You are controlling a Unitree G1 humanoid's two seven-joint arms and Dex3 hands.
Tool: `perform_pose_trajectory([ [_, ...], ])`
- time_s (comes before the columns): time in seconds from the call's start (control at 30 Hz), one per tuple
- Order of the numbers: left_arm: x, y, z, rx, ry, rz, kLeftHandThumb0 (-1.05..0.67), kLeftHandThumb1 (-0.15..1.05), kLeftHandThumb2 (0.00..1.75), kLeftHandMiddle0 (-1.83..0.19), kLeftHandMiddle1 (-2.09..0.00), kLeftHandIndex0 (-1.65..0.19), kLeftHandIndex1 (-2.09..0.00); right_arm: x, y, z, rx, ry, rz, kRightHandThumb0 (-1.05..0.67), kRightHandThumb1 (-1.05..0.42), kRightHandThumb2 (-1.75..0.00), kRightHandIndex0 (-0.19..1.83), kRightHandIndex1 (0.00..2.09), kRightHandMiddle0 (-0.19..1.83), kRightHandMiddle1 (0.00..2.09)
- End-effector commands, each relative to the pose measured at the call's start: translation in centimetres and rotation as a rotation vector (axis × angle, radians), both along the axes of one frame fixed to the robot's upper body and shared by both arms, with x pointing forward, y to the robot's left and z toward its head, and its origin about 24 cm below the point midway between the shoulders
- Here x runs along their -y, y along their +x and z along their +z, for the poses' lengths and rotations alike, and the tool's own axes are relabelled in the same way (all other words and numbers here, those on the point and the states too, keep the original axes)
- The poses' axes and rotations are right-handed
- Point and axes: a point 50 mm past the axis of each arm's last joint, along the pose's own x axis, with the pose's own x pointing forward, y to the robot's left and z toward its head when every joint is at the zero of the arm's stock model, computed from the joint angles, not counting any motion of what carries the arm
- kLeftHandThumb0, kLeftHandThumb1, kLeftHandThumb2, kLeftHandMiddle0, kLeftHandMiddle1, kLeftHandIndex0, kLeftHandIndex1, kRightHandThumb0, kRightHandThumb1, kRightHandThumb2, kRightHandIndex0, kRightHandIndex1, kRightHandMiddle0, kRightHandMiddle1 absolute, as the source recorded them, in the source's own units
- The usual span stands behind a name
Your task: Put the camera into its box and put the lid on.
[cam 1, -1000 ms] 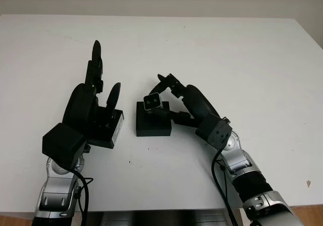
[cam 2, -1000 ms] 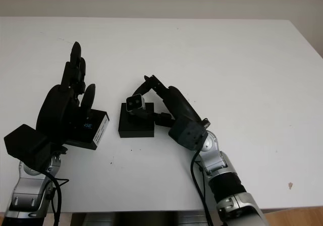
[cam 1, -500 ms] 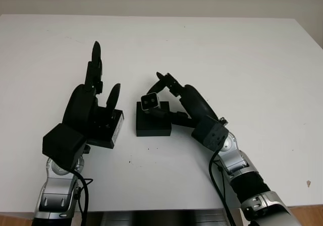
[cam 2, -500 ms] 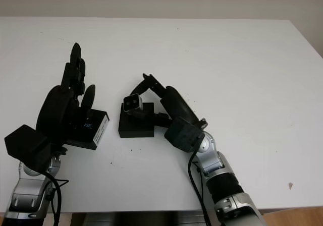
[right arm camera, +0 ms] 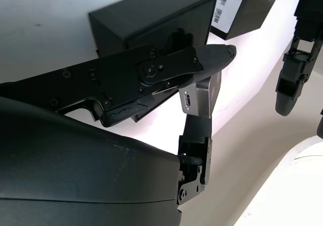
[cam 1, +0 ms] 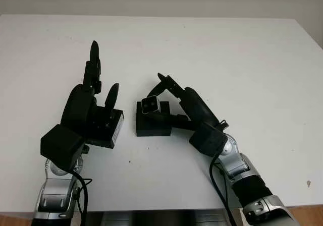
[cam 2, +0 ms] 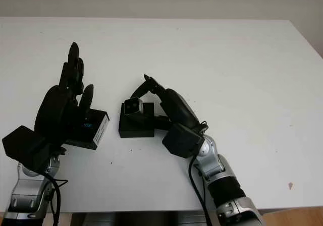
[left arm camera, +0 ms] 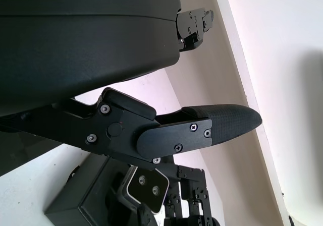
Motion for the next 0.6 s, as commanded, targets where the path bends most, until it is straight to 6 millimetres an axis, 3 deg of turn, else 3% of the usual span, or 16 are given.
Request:
perform_pose_trajectory([
  [0.0, -0.04, -0.18, -0.17, -0.001, 0.010, 0.001, -0.75, 1.05, 0.60, 0.19, 0.00, 0.19, 0.00, 0.04, -0.35, 0.11, 0.017, 0.005, 0.003, -0.38, -1.05, -0.14, 0.17, 0.06, 0.21, 1.59],
  [0.57, -0.04, -0.19, -0.22, -0.010, 0.012, 0.002, -0.75, 1.05, 0.60, 0.19, 0.00, 0.19, 0.00, -0.19, -0.46, -0.70, 0.006, -0.009, -0.024, -0.37, -1.05, -0.13, 0.18, 0.06, 0.20, 1.59],
])
